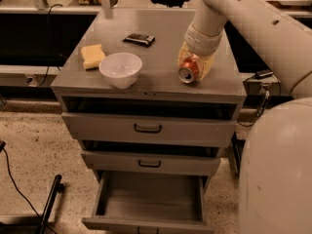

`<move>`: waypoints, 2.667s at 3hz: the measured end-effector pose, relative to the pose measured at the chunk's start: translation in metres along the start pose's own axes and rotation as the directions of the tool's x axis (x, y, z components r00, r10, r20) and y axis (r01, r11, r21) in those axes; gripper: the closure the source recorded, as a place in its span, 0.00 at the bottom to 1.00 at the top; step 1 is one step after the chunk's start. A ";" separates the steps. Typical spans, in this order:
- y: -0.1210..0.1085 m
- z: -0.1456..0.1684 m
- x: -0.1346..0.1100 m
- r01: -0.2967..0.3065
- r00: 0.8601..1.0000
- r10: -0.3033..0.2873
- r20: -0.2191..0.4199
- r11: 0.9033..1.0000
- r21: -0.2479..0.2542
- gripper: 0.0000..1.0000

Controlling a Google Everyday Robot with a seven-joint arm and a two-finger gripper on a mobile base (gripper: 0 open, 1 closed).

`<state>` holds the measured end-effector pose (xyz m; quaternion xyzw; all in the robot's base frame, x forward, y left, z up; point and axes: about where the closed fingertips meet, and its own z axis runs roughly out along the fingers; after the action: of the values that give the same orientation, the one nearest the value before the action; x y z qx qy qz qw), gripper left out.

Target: Place coke can into bottom drawer

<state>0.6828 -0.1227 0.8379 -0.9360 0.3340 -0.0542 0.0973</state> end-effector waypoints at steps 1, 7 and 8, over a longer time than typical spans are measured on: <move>-0.002 -0.012 -0.001 -0.029 0.998 0.026 0.050 0.998 0.063 0.54; 0.109 -0.058 -0.142 -0.404 0.834 0.160 0.527 0.828 0.388 1.00; 0.109 -0.058 -0.142 -0.404 0.834 0.160 0.527 0.828 0.388 1.00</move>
Offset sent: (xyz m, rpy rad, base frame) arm -0.0236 -0.0277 0.1267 0.4407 -0.2063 -0.1162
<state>0.4965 -0.1237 0.8658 -0.8032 0.4144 0.1096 0.4137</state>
